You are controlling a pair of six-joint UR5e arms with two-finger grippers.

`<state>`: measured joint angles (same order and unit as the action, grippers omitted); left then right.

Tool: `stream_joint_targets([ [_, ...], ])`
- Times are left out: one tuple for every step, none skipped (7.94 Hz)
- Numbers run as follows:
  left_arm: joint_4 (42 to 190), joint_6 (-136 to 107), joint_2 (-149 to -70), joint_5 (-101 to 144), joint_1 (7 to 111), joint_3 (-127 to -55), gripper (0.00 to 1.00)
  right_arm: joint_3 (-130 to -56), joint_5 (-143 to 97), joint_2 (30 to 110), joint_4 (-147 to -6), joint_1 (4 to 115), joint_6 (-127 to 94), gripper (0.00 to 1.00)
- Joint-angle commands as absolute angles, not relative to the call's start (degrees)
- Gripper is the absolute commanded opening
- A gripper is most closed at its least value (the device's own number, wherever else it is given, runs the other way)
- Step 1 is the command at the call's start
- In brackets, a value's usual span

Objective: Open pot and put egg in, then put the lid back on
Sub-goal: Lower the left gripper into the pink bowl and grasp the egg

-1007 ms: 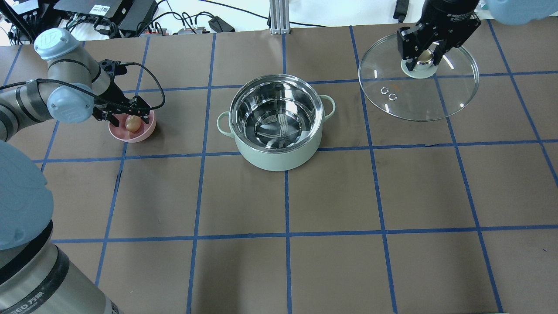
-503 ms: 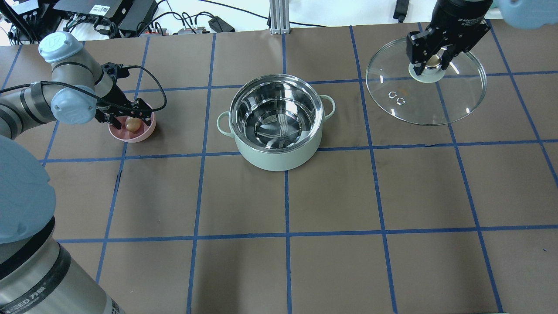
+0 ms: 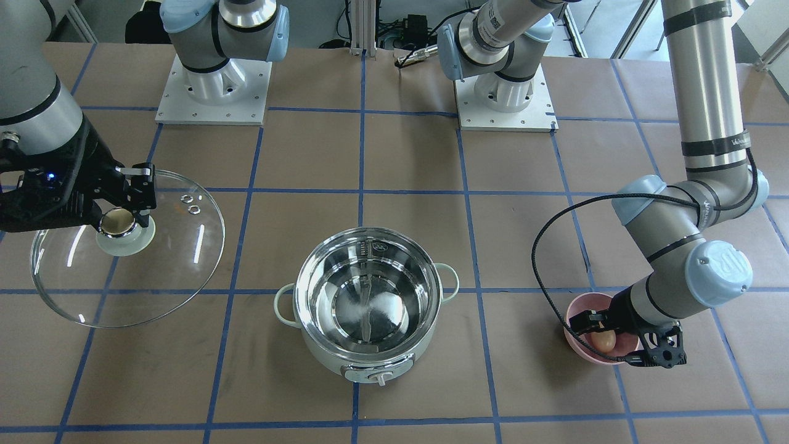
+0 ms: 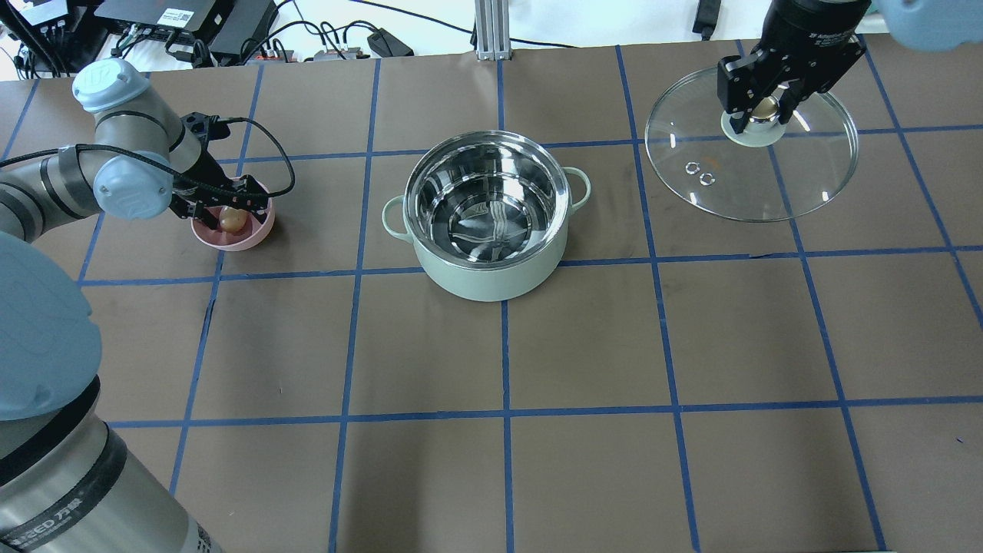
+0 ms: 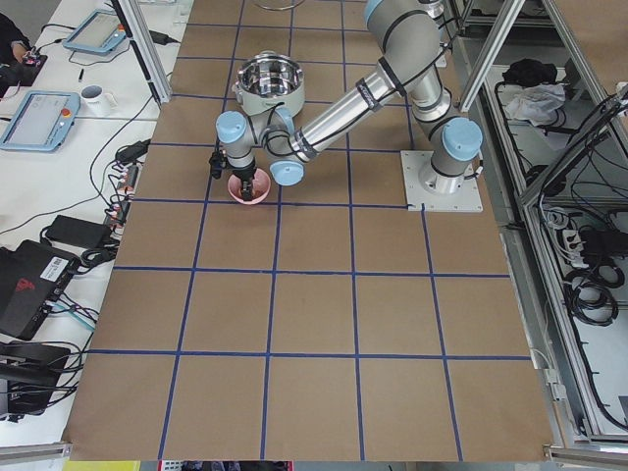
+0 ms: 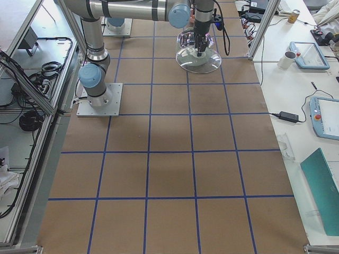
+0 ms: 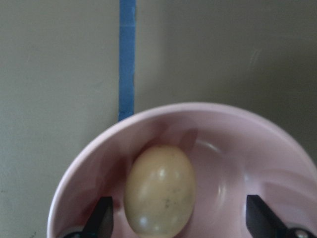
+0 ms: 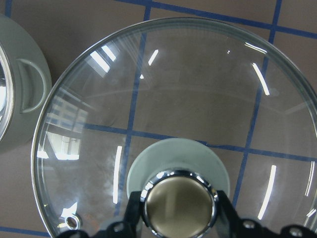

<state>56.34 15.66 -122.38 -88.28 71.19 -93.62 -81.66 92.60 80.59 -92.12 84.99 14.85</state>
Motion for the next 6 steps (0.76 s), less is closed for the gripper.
stream_joint_targets([
  [56.42,15.30,-122.43,-87.81,71.19,-93.52,0.73,-81.74,92.64,80.60,-92.02,84.99,14.85,0.15],
  [56.51,15.21,-122.34,-87.72,71.19,-93.60,0.63,-81.74,92.55,80.60,-92.02,84.99,14.94,0.15],
  [56.43,15.21,-122.34,-87.80,71.19,-93.60,0.52,-81.74,92.37,80.60,-92.02,84.99,14.94,0.15],
  [56.43,15.21,-122.34,-88.06,71.19,-93.60,0.38,-81.74,92.37,80.60,-92.02,84.99,14.85,0.15],
  [56.43,15.21,-122.34,-88.07,71.19,-93.60,0.25,-81.74,92.55,80.60,-92.02,84.99,14.85,0.15],
  [56.43,15.12,-122.34,-88.07,71.19,-93.60,0.24,-81.74,92.37,80.51,-92.20,84.99,14.94,0.14],
])
